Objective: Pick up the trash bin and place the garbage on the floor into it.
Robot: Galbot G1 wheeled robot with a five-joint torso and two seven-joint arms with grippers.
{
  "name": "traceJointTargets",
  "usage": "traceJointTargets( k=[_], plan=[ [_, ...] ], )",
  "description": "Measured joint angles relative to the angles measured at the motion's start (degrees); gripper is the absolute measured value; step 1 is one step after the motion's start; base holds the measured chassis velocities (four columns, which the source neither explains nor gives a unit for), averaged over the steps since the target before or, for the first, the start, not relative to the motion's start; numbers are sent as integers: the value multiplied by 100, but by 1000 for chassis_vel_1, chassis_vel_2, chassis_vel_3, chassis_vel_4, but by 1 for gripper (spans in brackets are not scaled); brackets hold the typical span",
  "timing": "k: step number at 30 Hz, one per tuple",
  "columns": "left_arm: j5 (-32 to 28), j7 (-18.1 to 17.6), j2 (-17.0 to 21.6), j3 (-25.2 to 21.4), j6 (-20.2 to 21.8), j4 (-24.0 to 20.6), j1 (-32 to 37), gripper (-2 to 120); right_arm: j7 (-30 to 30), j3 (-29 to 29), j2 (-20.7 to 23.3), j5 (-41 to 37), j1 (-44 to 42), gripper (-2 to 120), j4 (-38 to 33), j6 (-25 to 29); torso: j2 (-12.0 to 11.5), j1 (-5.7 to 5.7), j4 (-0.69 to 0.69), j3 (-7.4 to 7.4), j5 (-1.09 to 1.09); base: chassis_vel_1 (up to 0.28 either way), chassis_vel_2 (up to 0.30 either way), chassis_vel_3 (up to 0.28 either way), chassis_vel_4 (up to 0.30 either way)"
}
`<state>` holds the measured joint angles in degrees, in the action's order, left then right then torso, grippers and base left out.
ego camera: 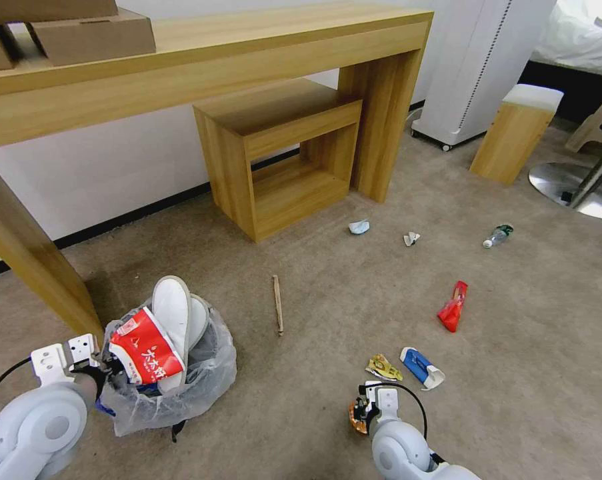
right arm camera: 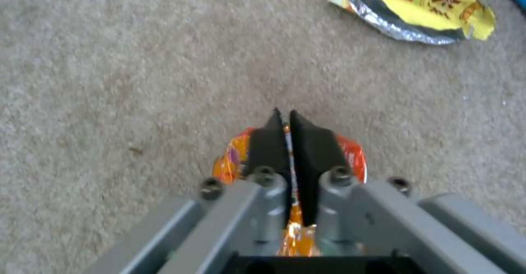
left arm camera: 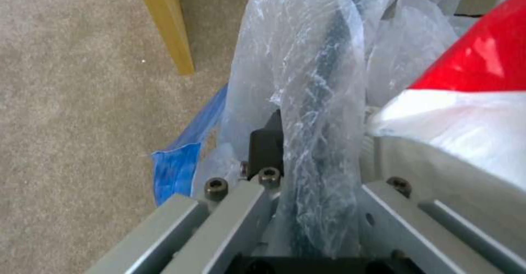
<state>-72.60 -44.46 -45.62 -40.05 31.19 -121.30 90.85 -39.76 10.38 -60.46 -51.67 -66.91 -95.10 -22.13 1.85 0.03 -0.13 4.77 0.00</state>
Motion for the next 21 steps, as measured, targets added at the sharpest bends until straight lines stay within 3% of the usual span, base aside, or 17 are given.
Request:
traceJointTargets(
  k=[6, 19, 21],
  plan=[
    [6, 0, 19, -43, -1, -23, 13, 0, 263, -20, 15, 59, -122, 2, -154, 282, 0, 0, 0, 0, 0, 0, 0, 0, 0],
    [-14, -15, 8, -75, 40, -44, 45, 0, 328, -50, 26, 56, -318, 46, -233, 131, 0, 0, 0, 0, 0, 0, 0, 0, 0],
    [-22, -20, -1, -75, 78, -40, 60, 0, 248, -44, -5, 27, -315, 58, -184, 47, 0, 0, 0, 0, 0, 0, 0, 0, 0]
  ],
)
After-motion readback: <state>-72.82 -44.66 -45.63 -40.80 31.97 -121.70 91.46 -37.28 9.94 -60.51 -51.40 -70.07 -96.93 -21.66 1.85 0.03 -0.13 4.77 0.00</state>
